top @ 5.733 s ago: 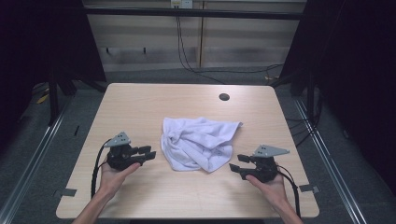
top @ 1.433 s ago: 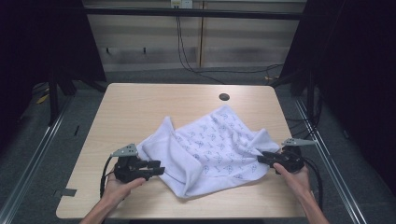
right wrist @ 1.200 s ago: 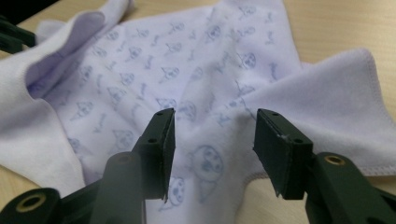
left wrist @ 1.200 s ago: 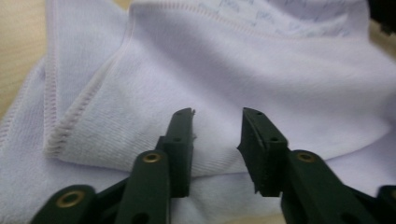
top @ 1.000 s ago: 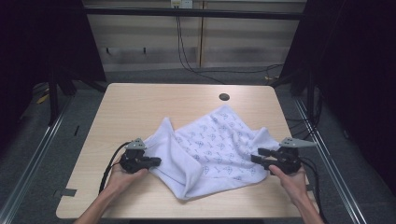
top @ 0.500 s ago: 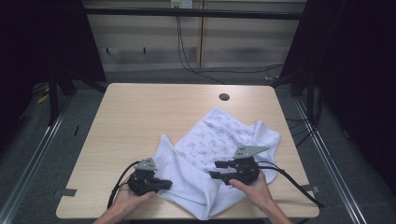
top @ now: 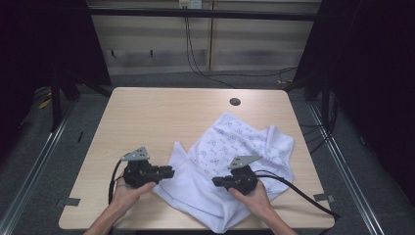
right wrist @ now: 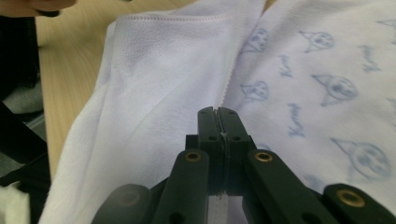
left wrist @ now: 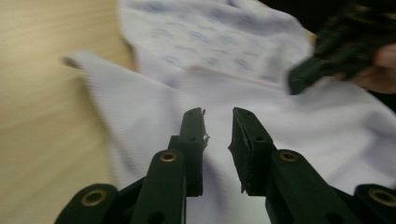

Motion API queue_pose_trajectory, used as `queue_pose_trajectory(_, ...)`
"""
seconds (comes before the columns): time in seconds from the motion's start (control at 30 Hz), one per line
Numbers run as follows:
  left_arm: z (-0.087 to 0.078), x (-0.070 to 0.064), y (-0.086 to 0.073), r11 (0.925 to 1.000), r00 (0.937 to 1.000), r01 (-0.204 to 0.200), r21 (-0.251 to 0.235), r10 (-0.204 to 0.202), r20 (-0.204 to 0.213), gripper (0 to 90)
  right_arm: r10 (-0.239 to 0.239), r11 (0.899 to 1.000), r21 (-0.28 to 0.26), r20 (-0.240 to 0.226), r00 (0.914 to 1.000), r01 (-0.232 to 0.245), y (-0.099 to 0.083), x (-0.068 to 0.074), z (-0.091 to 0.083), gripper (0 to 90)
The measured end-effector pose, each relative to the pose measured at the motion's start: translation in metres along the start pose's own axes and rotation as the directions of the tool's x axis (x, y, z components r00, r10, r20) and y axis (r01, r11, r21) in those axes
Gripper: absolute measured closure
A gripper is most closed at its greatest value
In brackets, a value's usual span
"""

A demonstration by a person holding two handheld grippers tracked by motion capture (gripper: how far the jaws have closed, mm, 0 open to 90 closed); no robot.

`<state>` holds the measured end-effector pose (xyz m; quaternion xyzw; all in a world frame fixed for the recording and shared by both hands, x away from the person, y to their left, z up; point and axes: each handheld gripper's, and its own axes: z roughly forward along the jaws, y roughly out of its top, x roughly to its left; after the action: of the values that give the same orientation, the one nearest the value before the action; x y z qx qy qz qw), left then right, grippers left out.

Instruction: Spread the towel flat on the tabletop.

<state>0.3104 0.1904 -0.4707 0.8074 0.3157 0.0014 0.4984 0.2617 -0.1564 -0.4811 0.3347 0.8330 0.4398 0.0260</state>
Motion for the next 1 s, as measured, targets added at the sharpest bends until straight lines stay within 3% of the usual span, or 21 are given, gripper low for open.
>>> queue_pose_trajectory(0.03, 0.005, 0.007, -0.001, 0.9997, 0.9998, 0.017, 0.016, -0.017, -0.012, 75.5, -0.004, 1.0, -0.003, 0.019, 0.9998, 0.004, -0.002, -0.002, -0.006, 89.4)
queue_pose_trajectory(0.1, 0.017, 0.013, -0.006, 0.9954, 0.9989, -0.007, 0.095, 0.012, -0.045, 74.9, 0.016, 1.0, -0.016, 0.028, 0.9995, -0.015, -0.01, -0.008, -0.018, 89.6)
queue_pose_trajectory(0.17, 0.024, 0.011, -0.011, 0.9901, 0.9995, -0.018, 0.139, 0.021, -0.022, 73.6, 0.025, 1.0, -0.01, 0.053, 0.9983, -0.025, -0.019, -0.01, -0.03, 89.6)
queue_pose_trajectory(0.27, 0.03, -0.004, -0.017, 0.9762, 0.9975, -0.071, 0.205, 0.068, 0.021, 75.5, 0.041, 0.999, -0.008, 0.08, 0.996, -0.04, -0.034, -0.013, -0.047, 89.6)
queue_pose_trajectory(0.33, 0.031, -0.016, -0.021, 0.9702, 0.9944, -0.099, 0.221, 0.089, 0.057, 75.8, 0.056, 0.998, -0.008, 0.088, 0.9945, -0.056, -0.043, -0.012, -0.058, 88.2)
queue_pose_trajectory(0.4, 0.03, -0.028, -0.025, 0.9651, 0.993, -0.104, 0.24, 0.087, 0.08, 74.6, 0.059, 0.998, -0.01, 0.103, 0.9929, -0.058, -0.051, -0.008, -0.069, 79.6)
queue_pose_trajectory(0.53, 0.024, -0.044, -0.033, 0.9615, 0.992, -0.102, 0.255, 0.079, 0.098, 72.5, 0.068, 0.997, -0.042, 0.164, 0.9841, -0.062, -0.069, 0.007, -0.096, 65.4)
queue_pose_trajectory(0.6, 0.022, -0.049, -0.036, 0.962, 0.9911, -0.091, 0.258, 0.062, 0.118, 71.5, 0.077, 0.995, -0.068, 0.152, 0.9854, -0.068, -0.076, 0.013, -0.105, 62.9)
queue_pose_trajectory(0.67, 0.02, -0.052, -0.038, 0.9594, 0.9894, -0.096, 0.265, 0.063, 0.131, 71.4, 0.072, 0.995, -0.083, 0.151, 0.9859, -0.06, -0.074, 0.017, -0.105, 60.5)
queue_pose_trajectory(0.7, 0.02, -0.053, -0.038, 0.9598, 0.9896, -0.09, 0.266, 0.056, 0.133, 71.1, 0.066, 0.994, -0.09, 0.129, 0.9894, -0.055, -0.071, 0.017, -0.101, 60.4)
queue_pose_trajectory(0.83, 0.019, -0.053, -0.037, 0.9596, 0.9896, -0.089, 0.267, 0.055, 0.133, 69.6, 0.045, 0.994, -0.104, 0.08, 0.9957, -0.037, -0.047, 0.008, -0.074, 57.4)
queue_pose_trajectory(0.93, 0.018, -0.049, -0.034, 0.965, 0.9902, -0.086, 0.248, 0.056, 0.128, 67.7, 0.013, 0.994, -0.111, 0.045, 0.9989, -0.008, -0.023, 0.0, -0.052, 55.1)
queue_pose_trajectory(1.0, 0.017, -0.042, -0.028, 0.9741, 0.9915, -0.074, 0.214, 0.049, 0.12, 67.1, 0.009, 0.993, -0.116, 0.01, 0.9999, -0.008, -0.008, -0.004, -0.038, 53.4)
